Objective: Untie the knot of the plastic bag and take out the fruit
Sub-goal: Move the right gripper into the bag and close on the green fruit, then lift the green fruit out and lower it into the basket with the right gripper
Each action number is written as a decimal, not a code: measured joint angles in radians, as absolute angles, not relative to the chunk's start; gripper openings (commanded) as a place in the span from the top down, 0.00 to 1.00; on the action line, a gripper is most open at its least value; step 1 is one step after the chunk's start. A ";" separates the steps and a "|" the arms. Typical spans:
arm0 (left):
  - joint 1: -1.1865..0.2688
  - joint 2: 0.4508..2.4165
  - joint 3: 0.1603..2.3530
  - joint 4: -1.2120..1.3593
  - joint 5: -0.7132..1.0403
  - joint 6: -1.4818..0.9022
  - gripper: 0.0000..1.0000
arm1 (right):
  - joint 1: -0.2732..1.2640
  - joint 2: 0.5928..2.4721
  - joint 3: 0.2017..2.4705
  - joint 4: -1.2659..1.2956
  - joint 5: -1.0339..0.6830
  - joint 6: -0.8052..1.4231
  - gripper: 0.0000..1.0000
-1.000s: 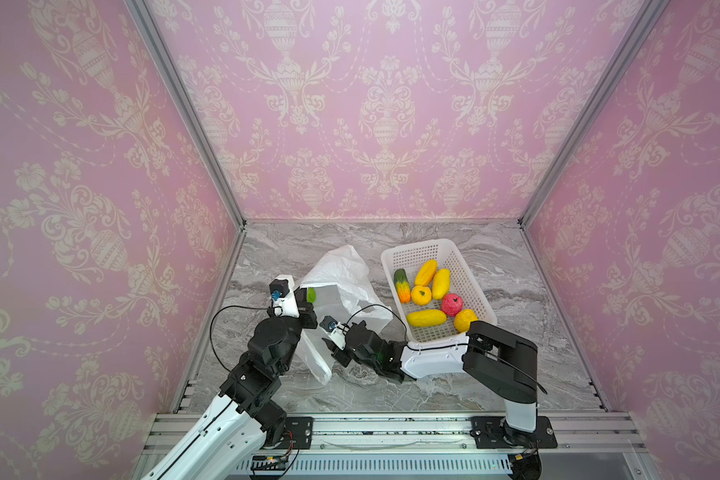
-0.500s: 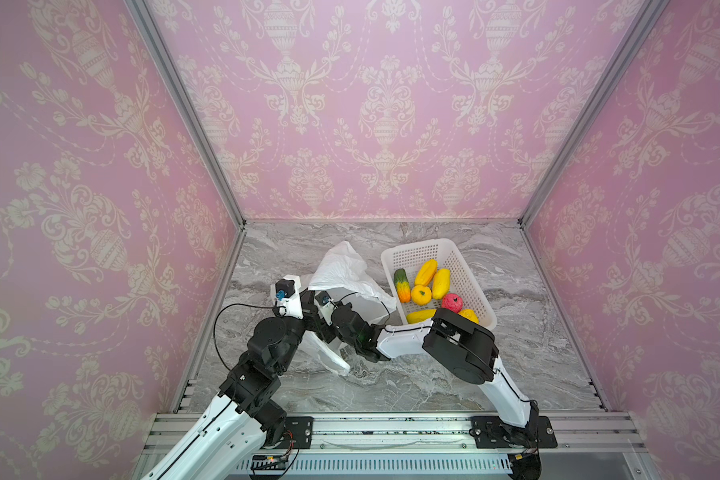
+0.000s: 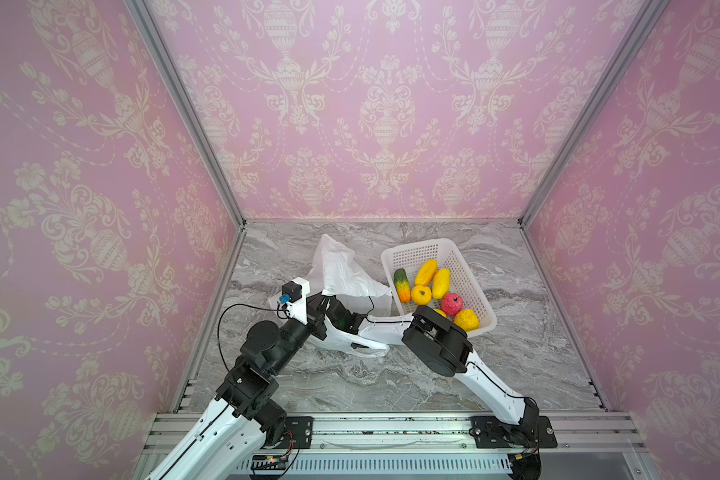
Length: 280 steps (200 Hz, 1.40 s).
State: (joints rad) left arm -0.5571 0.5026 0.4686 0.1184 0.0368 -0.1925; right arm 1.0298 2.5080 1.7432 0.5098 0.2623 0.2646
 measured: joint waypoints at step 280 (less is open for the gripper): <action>-0.467 0.920 0.579 0.120 -0.399 -0.197 1.00 | 1.019 1.432 0.756 0.646 0.555 0.202 0.60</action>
